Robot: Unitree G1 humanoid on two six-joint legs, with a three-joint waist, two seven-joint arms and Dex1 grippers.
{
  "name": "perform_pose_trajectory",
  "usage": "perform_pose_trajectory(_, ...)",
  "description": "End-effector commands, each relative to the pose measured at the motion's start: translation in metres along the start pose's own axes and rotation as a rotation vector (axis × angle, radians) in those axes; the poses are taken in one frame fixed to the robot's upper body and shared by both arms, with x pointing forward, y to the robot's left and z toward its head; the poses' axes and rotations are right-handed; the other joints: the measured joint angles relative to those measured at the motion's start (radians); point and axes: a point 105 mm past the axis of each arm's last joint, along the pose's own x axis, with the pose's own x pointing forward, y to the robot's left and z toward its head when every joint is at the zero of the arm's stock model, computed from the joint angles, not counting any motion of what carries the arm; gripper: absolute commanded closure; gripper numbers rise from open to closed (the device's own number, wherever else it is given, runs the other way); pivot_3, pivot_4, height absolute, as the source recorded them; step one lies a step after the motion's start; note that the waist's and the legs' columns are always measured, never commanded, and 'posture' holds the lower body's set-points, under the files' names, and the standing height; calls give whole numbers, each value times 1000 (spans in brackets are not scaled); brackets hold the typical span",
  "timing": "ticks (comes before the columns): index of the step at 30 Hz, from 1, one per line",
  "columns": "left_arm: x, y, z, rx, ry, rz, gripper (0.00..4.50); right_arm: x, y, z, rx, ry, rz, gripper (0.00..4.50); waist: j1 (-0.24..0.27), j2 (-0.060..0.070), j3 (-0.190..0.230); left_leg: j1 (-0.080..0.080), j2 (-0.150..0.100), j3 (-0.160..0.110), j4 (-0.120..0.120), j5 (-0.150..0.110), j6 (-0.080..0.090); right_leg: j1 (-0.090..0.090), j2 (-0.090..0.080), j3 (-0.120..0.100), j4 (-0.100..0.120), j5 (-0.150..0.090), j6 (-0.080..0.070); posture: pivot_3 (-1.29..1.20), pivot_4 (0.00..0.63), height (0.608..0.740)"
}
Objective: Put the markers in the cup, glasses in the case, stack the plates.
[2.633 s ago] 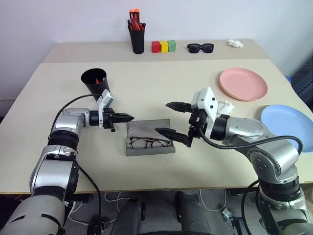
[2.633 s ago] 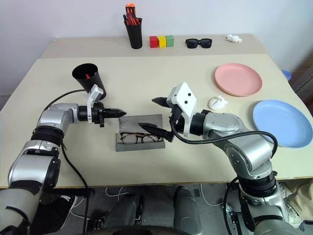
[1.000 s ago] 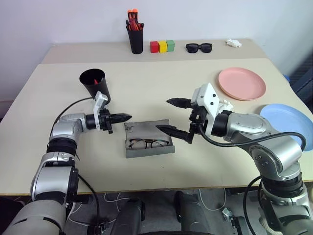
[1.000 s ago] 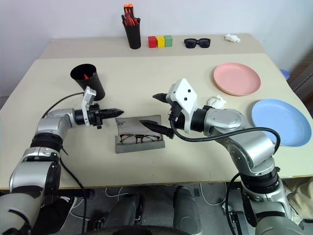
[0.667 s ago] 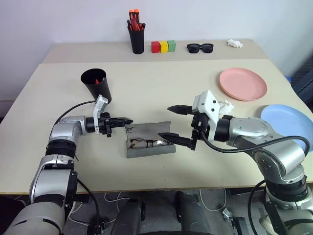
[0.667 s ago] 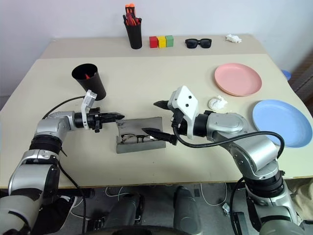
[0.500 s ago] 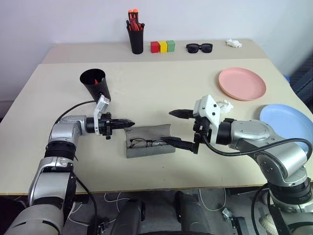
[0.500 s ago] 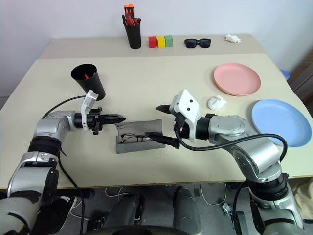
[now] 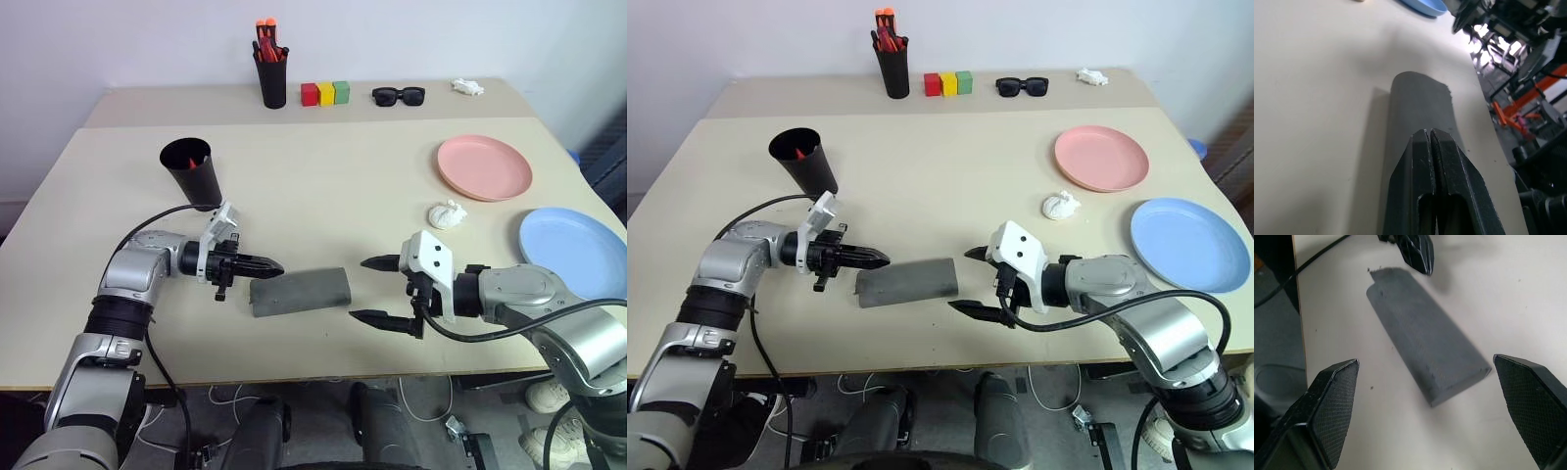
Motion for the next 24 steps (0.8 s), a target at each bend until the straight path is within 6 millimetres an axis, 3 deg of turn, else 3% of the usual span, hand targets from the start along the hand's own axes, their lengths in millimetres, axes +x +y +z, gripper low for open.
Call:
perform_pose_trajectory(1, 0, -6, 4, 19, 12, -20, 4463, -4, -4, 3, -30, -10, -27, 0, 1, 0, 0, 0, 0, 0, 0, 0, 0, 0, 0, 0, 0, 0, 0, 0, 150, 740)
perform_pose_trajectory(14, 12, -12, -14, 10, 43, -41, 4463, -5, -13, 7, -36, -25, -74, 0, 3, 0, 0, 0, 0, 0, 0, 0, 0, 1, 0, 0, -1, 0, 0, 0, 150, 740)
perform_pose_trajectory(18, 9, -4, 7, 16, -38, -4, 4463, -9, -27, 9, 1, -52, -125, 0, 4, 0, 0, 0, 0, 0, 0, 0, 0, 1, 0, 0, -1, 0, 0, 0, 150, 740)
perform_pose_trajectory(21, 3, -1, 31, 39, -131, -7, 4463, -21, -55, 12, 31, -92, -263, 0, 4, -1, 0, 0, 0, 0, 1, 0, 0, 1, 0, 0, -1, 0, 0, 0, 150, 740)
perform_pose_trajectory(24, -4, 2, 59, 94, -225, 13, 3583, -45, -91, 1, 78, -64, -482, 0, 4, -1, 0, 0, 0, 0, 1, 0, 0, 1, 0, 0, -1, 0, 0, 0, 150, 740)
